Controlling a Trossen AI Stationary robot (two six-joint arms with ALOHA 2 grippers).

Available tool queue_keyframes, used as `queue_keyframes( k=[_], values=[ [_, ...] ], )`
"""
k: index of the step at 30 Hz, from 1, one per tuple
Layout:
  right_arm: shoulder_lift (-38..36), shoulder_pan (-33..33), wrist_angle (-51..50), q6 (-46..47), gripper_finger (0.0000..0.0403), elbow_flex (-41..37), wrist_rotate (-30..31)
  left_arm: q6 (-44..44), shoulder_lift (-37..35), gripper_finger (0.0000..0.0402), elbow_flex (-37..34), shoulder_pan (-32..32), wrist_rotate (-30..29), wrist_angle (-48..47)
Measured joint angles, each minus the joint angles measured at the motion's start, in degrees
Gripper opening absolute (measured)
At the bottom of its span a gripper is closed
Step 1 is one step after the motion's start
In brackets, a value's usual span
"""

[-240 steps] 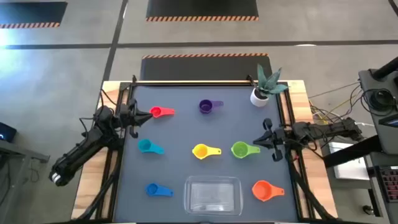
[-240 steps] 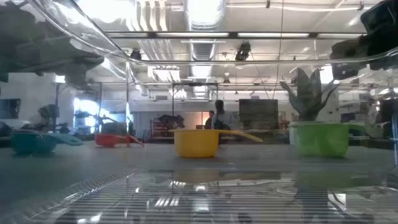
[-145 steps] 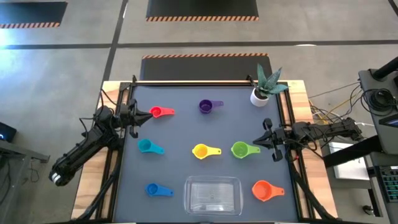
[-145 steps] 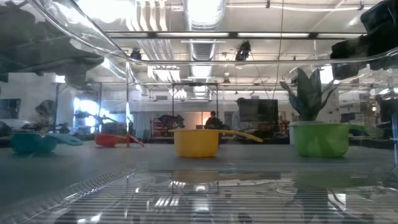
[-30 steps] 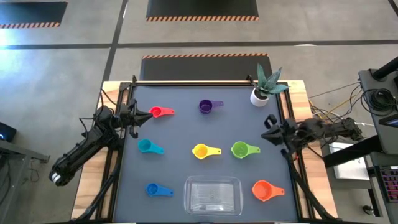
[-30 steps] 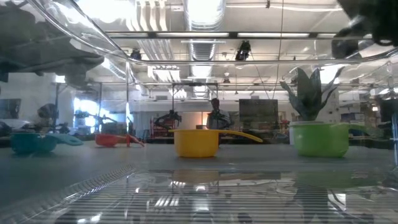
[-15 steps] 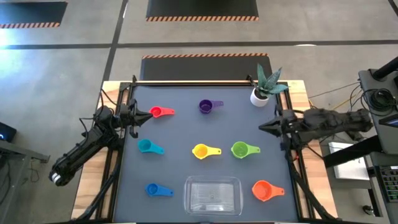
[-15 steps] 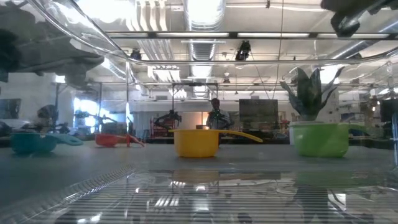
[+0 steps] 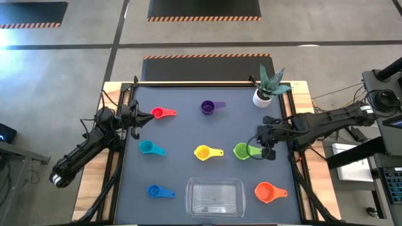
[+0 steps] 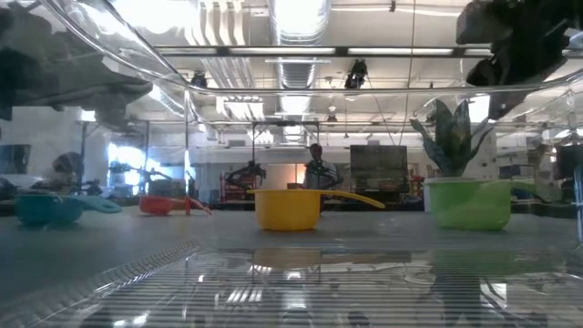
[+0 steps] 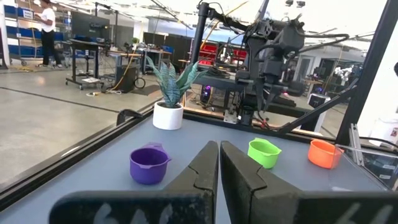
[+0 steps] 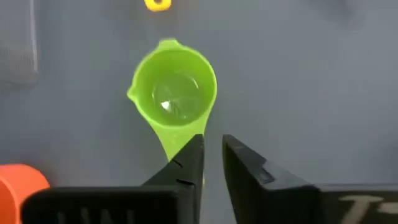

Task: Nest measuring cups in basket
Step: Stack the green measuring cup on top of the orange measuring cup

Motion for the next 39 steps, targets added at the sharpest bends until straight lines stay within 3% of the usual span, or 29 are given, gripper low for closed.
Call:
queue_keyframes(
  k=[14,39],
  values=[
    [6.67,0.02,-2.46,5.52,0.022,-2.67,1.84,-0.01,0.0,0.0,0.02,0.0,0.0,0.16],
    [7.75,2.93,14.9,4.96,0.034,-12.71,0.49,-0.02,0.0,0.0,0.02,0.0,0.0,0.16]
  ],
)
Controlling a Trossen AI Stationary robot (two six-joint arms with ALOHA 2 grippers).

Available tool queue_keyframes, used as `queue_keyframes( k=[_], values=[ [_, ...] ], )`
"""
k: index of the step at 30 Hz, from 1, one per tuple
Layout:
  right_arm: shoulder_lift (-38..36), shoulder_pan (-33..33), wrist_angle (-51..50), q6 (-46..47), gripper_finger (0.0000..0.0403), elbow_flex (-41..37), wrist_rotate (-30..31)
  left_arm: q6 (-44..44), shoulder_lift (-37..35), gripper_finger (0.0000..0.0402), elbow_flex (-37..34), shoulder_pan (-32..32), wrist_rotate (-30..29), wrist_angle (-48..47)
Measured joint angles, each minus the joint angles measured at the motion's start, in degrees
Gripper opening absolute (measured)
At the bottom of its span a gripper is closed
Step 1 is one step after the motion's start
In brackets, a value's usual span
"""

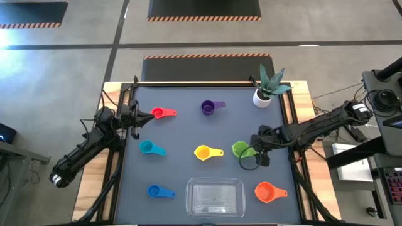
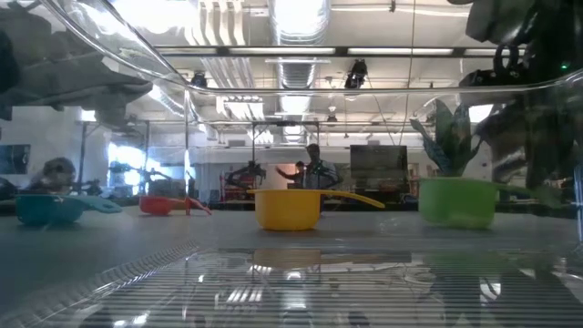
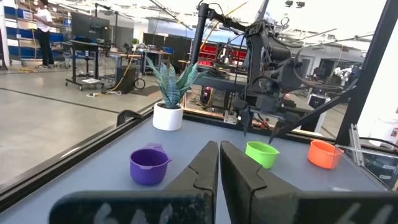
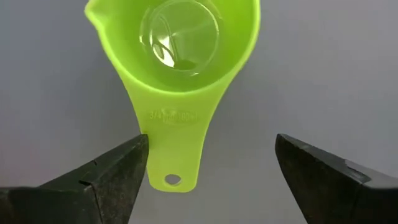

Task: Nest measuring cups in basket
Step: Stack the green measuring cup on top of the orange measuring cup

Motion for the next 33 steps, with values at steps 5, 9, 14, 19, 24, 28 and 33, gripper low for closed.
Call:
queue_keyframes(
  k=[5,9,14,19,24,28,33],
  values=[
    [0.0,0.0,0.93,0.01,0.0341,-0.37,-0.01,0.0,0.0,0.0,0.0,0.0,0.0,-0.01],
    [0.0,0.0,0.9,1.08,0.0344,0.28,-0.12,0.01,0.0,0.0,0.0,0.01,0.0,0.0],
    [-0.02,0.0,1.31,1.19,0.0348,1.94,-0.48,0.0,0.0,0.0,0.0,0.01,0.0,0.0],
    [0.31,0.43,3.01,1.57,0.0348,2.14,-0.5,0.02,0.0,0.0,0.0,0.0,0.0,0.0],
    [3.17,1.55,4.82,2.66,0.035,2.03,-0.5,0.02,0.0,0.0,0.0,0.0,0.0,0.0],
    [7.33,1.75,5.64,3.72,0.035,2.03,-0.48,0.0,0.0,0.0,-0.02,0.01,-0.01,0.0],
    [12.8,1.75,5.56,4.17,0.0348,2.12,-0.48,0.02,0.0,0.0,-0.02,0.0,0.0,0.02]
  ],
)
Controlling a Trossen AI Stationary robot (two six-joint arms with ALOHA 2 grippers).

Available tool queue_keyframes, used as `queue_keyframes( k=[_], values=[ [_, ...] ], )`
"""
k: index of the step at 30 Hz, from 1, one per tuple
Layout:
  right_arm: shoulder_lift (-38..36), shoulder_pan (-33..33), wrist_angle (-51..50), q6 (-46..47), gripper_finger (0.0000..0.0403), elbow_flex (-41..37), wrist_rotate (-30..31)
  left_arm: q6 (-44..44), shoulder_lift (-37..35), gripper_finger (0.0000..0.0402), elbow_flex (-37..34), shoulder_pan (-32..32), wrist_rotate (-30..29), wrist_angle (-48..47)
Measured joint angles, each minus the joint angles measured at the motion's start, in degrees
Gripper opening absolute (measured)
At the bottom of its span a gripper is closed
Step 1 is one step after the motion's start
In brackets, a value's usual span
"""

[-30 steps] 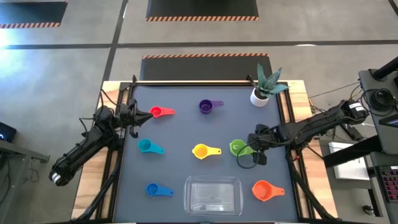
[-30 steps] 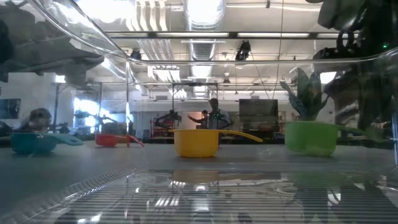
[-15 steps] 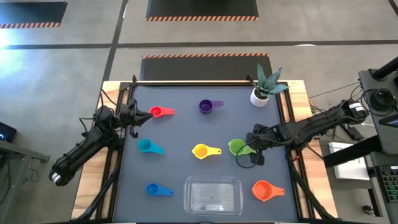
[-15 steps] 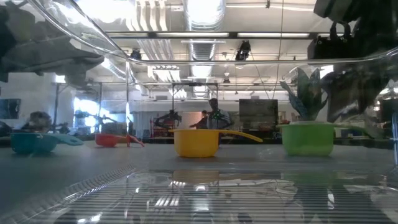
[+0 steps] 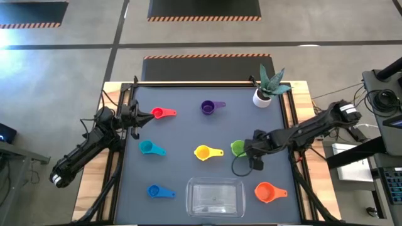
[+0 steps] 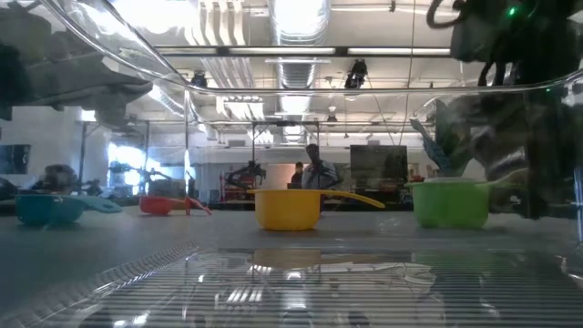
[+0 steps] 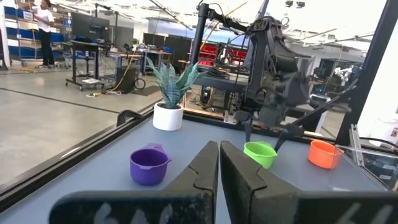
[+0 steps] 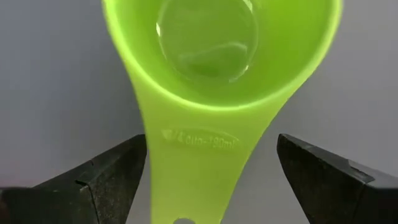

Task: Nest measuring cups in basket
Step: Stack the green measuring cup on top of the orange measuring cup

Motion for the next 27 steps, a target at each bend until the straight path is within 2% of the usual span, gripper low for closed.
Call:
queue_keyframes(
  k=[6,12,21,27],
  values=[
    [3.09,0.0,1.55,0.36,0.0312,0.71,-0.06,-0.01,0.0,0.0,0.0,0.02,-0.02,0.0],
    [2.67,-0.02,1.51,0.36,0.0238,1.39,0.02,0.0,0.0,0.0,0.02,0.02,-0.02,0.0],
    [-1.68,-0.02,0.76,0.41,0.0133,1.53,0.04,-0.02,0.0,0.0,0.02,0.01,-0.02,-0.02],
    [-5.17,-0.02,-0.56,1.11,0.0124,1.53,0.04,0.0,0.02,0.0,0.0,0.02,-0.02,0.0]
  ],
)
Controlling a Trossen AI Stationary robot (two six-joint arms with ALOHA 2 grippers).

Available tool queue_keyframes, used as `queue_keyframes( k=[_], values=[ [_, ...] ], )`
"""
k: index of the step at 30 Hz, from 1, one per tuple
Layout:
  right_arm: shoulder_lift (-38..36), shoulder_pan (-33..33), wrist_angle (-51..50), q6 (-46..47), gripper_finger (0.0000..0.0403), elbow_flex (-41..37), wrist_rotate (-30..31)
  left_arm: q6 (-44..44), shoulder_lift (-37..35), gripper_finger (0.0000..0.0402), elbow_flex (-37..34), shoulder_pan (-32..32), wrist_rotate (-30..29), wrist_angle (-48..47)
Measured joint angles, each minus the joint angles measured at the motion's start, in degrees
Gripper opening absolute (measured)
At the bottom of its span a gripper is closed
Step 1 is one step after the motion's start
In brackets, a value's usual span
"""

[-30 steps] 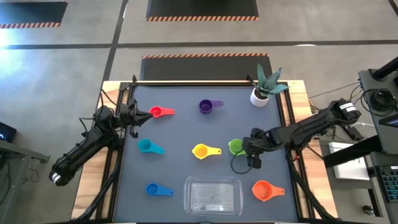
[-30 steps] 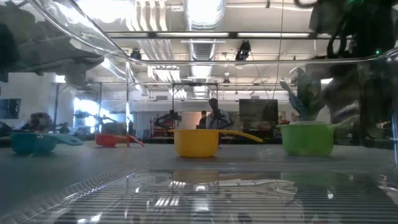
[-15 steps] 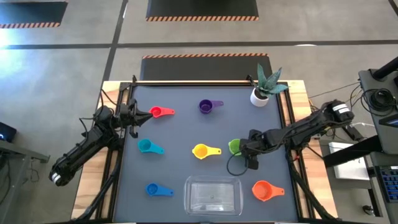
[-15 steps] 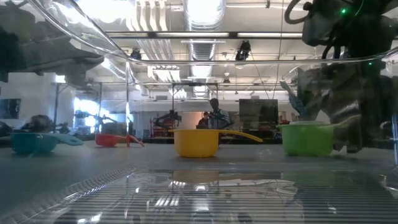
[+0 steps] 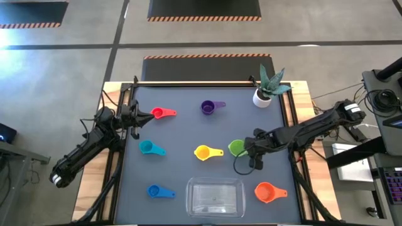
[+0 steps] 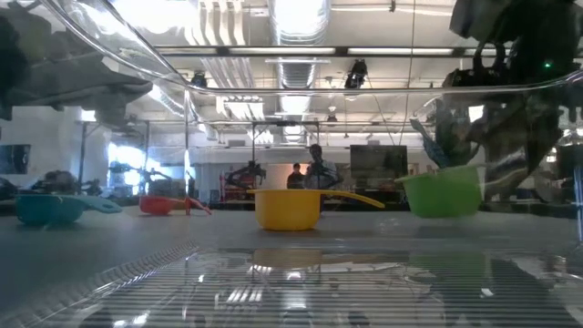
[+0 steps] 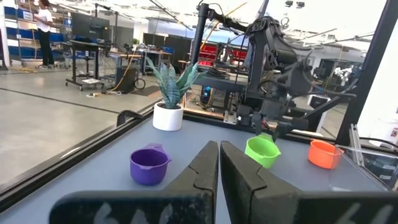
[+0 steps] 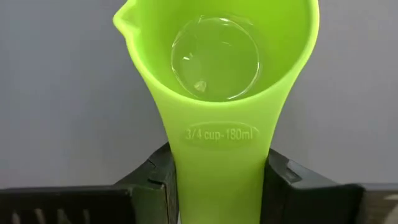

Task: Nest measuring cups in basket
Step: Stack the green measuring cup on top of the orange measuring cup

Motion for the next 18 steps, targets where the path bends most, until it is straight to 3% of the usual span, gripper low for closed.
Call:
queue_keyframes(
  k=[9,18],
  values=[
    [-6.74,1.56,-5.02,3.36,0.0123,0.0,-0.78,-0.02,-0.02,0.0,0.02,-0.02,0.02,-0.02],
    [-15.45,11.64,-4.47,12.62,0.013,0.0,-1.64,0.0,-0.02,0.0,0.02,-0.02,0.02,0.0]
  ],
)
